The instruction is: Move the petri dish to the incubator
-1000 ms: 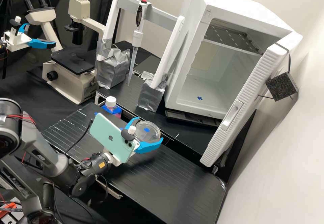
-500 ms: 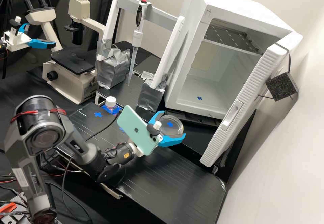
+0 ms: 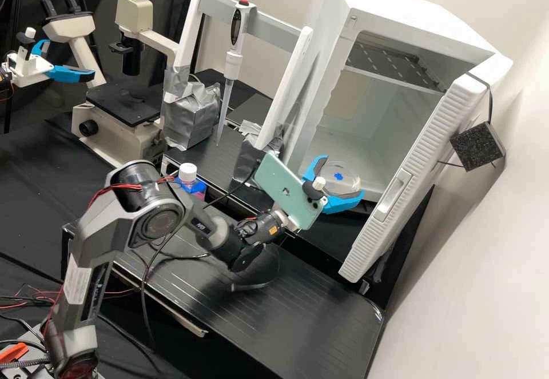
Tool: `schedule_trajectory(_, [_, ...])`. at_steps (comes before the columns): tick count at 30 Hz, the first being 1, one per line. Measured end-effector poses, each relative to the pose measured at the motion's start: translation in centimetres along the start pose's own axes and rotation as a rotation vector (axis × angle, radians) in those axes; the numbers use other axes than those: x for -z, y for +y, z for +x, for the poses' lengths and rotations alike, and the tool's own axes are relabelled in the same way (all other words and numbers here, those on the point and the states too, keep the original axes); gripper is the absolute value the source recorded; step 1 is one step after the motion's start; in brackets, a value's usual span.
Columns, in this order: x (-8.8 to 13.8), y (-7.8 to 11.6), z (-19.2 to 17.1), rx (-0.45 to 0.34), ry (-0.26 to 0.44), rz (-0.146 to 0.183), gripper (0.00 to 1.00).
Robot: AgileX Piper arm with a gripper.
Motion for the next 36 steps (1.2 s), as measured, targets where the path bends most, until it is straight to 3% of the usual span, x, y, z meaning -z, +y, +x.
schedule_trajectory(10, [-1.1, -1.2, 7.5, 0.019, -0.017, -0.001, 0.00])
schedule_trajectory(17, [-1.2, -3.3, 10.8, 0.110, 0.006, -0.013, 0.00])
schedule_trajectory(28, [-1.8, -6.4, 13.3, 0.213, -0.021, -0.049, 0.00])
schedule_trajectory(36, [-2.0, -6.8, 13.2, 0.222, -0.025, -0.049, 0.00])
